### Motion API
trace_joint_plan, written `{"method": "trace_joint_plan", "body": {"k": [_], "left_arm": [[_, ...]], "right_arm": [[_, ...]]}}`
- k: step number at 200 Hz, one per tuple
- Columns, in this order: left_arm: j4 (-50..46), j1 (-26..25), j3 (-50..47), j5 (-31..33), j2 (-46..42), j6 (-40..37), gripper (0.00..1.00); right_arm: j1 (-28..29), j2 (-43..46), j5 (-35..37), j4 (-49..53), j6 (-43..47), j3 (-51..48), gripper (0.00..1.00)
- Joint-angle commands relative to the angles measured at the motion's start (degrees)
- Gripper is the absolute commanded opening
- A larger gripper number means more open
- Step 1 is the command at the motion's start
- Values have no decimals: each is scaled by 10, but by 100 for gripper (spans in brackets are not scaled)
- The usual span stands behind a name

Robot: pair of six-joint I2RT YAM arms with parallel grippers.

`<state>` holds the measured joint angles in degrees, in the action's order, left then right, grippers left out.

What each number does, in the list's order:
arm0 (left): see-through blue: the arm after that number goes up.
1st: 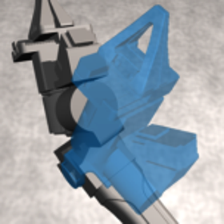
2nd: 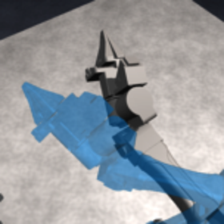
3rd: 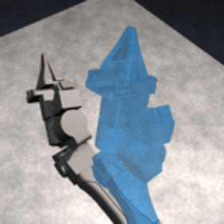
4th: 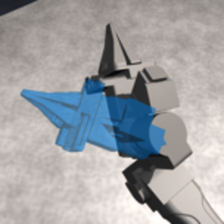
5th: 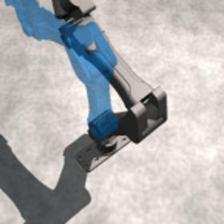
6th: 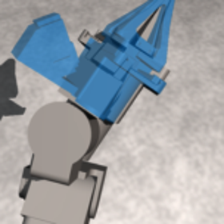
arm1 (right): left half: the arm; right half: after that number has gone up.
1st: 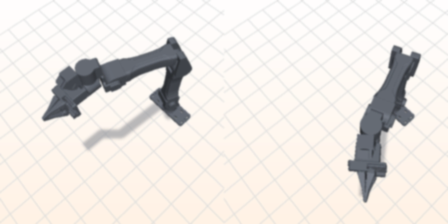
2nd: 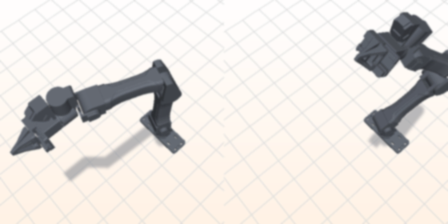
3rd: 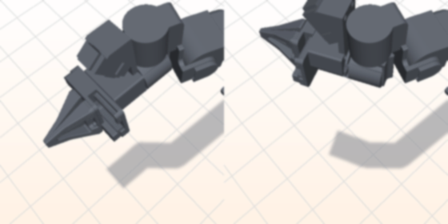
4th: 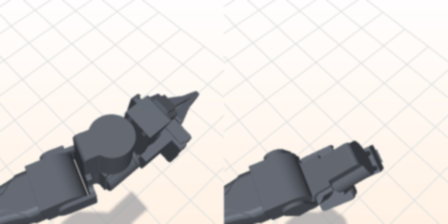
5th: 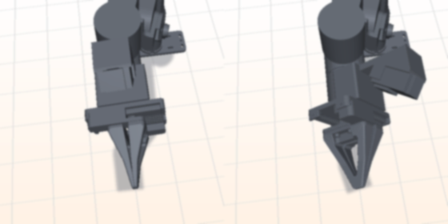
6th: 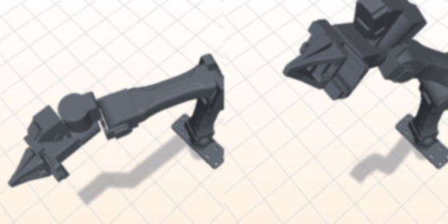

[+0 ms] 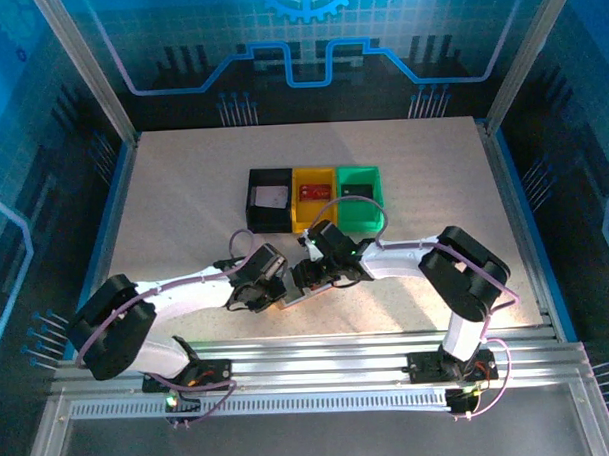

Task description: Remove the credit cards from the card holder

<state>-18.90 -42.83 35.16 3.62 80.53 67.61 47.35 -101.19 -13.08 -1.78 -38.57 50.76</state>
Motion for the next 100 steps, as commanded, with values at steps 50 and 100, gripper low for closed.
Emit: {"method": "trace_joint_plan", "body": {"k": [50,100], "left_arm": [[5,-6,-33,-1,19,7,24],[18,-5,-38,-2,30,6,24]], "right_arm": [[9,-16,-24,-32,6,5,25],[8,-19,-31,-47,4,0,20]]}}
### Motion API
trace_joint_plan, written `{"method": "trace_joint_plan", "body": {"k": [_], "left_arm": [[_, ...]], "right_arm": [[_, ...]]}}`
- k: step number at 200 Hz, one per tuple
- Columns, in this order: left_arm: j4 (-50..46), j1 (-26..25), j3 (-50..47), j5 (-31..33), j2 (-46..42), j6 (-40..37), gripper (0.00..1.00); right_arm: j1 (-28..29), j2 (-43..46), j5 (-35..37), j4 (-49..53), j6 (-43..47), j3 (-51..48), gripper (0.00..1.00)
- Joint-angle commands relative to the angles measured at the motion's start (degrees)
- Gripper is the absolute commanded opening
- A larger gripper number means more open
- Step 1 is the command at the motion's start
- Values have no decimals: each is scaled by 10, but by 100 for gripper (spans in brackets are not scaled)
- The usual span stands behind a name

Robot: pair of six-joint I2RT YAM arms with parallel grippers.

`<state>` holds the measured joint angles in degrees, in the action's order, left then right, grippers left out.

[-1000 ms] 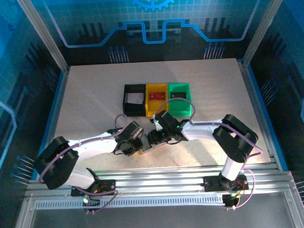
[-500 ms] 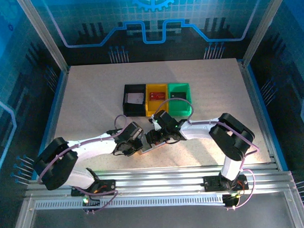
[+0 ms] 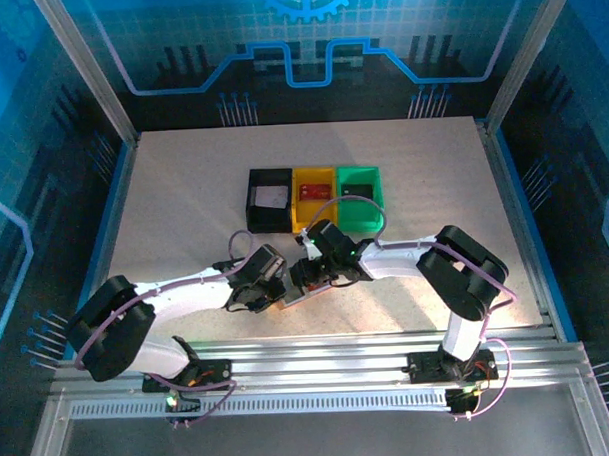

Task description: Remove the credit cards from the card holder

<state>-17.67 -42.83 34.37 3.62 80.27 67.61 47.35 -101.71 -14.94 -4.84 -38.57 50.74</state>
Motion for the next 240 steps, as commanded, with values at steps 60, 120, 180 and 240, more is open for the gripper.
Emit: {"method": "trace_joint_plan", "body": {"k": [60,120,180,240], "left_arm": [[6,-5,-32,-2,30,4,24],[6,-5,-31,-1,30,2,24],[6,-5,-32,-1,30,1,24],[10,-5,-31,-2,34,1,24]], "right_arm": [[8,-10,17,-2,9,-13,20],[7,-7,37,8,15,-20,22],[2,-8,39,8,21,-24,23],[-1,6,26,3,26,-25,23]]}}
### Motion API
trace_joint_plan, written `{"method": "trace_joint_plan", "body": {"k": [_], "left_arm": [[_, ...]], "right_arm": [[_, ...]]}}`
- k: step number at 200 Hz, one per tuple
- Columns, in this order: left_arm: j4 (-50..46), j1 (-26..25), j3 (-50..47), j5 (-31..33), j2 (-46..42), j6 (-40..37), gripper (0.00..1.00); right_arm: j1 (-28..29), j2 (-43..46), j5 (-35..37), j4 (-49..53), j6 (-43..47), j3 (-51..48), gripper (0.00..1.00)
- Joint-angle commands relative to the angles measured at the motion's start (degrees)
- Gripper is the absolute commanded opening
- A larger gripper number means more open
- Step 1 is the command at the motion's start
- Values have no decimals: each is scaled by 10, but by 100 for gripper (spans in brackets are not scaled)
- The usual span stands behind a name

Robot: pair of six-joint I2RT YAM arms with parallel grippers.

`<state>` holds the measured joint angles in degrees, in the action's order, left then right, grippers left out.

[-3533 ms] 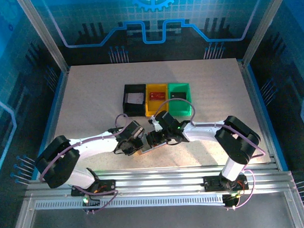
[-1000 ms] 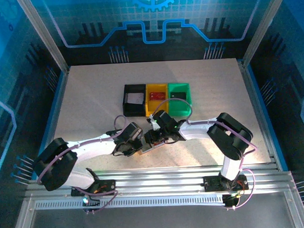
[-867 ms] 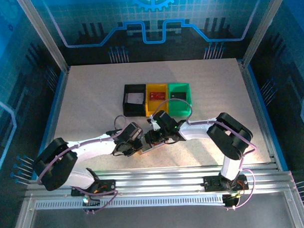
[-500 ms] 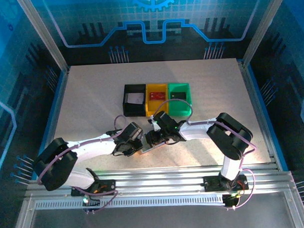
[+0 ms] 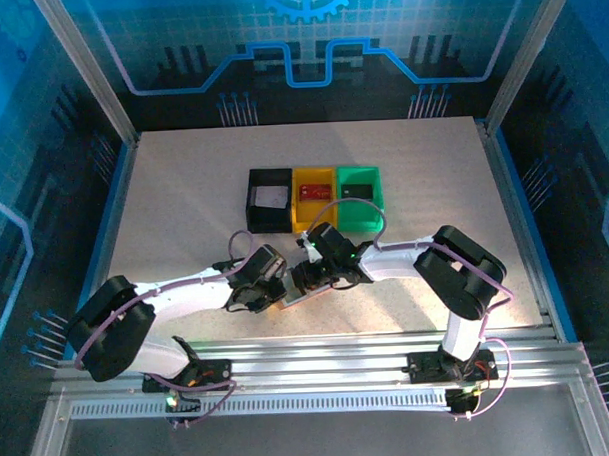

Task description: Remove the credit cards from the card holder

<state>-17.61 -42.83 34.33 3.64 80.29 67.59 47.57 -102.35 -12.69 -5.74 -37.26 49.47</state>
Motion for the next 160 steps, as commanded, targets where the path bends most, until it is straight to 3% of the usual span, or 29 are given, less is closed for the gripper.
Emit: {"method": "trace_joint_plan", "body": {"k": [1,160], "left_arm": [[10,-5,-30,-2,34,1,24],[9,-5,-22,-8,45,-2,24]], "right_arm": [[-3,13,3,12,13,-12,23],[-13,7,-18,21,16,-6,25]]}}
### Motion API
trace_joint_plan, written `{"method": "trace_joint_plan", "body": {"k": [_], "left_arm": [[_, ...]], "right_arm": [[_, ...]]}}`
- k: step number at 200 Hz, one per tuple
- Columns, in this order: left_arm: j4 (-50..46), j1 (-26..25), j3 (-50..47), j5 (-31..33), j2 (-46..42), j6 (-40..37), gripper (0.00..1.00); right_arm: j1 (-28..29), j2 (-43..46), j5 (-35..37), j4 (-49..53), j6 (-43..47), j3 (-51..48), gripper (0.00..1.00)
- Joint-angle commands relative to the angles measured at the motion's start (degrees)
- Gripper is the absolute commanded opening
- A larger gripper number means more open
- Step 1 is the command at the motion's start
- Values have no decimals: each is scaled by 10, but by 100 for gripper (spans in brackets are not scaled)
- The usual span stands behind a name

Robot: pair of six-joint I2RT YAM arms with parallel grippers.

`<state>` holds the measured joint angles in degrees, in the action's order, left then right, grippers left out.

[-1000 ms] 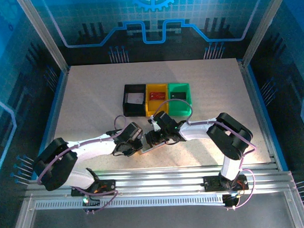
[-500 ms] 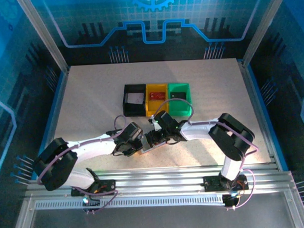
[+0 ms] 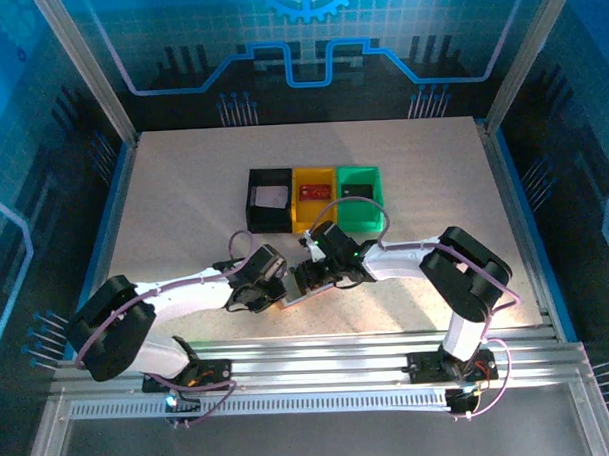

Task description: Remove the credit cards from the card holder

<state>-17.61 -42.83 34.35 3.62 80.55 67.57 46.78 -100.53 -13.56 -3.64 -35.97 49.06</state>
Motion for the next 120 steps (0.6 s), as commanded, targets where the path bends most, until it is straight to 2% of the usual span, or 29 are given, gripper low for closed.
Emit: {"method": "trace_joint_plan", "body": {"k": [1,46,120], "left_arm": [[9,-5,-23,-8,42,-2,24],[15,-5,-24,-9,48,-2,23],[31,-6,-31,-12,58,1,23]], "right_arm": [[-5,-12,-10,0,3,-2,25],[-9,-24,-20,-15,-1,-13,25],[-23,-40,-76,-65,0,-39,26]]}}
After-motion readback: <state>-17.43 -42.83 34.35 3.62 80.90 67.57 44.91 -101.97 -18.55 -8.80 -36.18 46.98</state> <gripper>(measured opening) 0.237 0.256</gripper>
